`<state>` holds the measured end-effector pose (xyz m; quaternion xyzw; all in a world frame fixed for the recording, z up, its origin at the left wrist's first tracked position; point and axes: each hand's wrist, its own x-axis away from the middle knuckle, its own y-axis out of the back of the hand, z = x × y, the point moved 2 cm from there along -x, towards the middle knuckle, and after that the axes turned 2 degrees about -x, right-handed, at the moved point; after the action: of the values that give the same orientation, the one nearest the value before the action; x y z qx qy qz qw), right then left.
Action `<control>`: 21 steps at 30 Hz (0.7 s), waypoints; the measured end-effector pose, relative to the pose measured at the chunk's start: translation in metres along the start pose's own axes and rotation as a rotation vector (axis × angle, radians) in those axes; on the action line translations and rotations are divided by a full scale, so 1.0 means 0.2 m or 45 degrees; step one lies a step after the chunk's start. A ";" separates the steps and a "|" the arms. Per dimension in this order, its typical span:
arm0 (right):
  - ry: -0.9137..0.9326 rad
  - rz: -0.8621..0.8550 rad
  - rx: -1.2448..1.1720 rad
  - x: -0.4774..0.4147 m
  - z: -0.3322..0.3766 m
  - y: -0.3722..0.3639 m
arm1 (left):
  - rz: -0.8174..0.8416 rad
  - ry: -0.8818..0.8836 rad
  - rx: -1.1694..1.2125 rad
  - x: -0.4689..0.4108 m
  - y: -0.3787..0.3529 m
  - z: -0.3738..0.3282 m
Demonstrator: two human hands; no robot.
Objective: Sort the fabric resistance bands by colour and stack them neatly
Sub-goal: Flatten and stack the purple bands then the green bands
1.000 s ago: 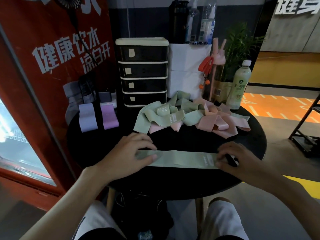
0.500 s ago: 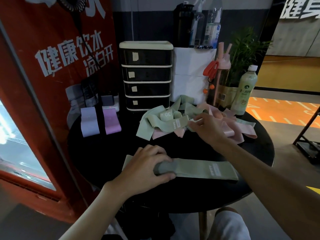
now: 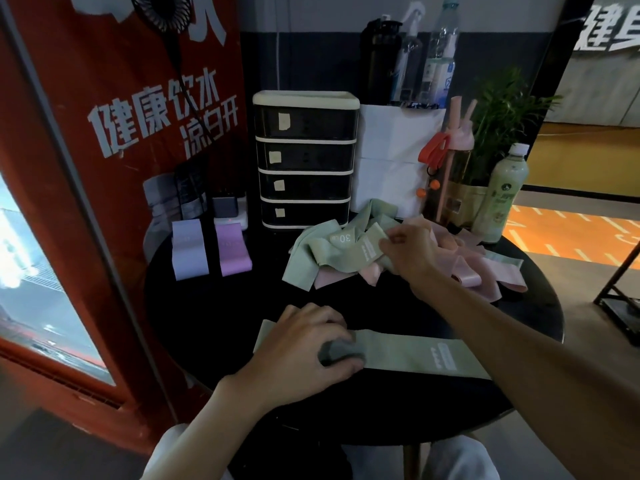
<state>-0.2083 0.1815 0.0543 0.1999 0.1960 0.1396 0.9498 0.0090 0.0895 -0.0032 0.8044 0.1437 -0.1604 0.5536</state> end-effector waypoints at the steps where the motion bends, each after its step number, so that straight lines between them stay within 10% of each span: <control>1: 0.051 -0.004 -0.017 0.01 0.02 0.01 | -0.033 0.013 0.007 0.00 0.01 0.00; 13: 0.505 0.131 -0.155 0.16 0.46 0.30 | -0.493 0.181 0.315 -0.41 0.35 -0.04; 21: 0.590 0.112 -0.270 0.23 0.59 0.41 | -0.443 0.120 0.565 -0.59 0.37 -0.11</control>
<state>-0.1324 0.2317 0.1756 0.0703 0.3837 0.2428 0.8882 -0.0659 0.0785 0.1163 0.8758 0.2665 -0.2432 0.3207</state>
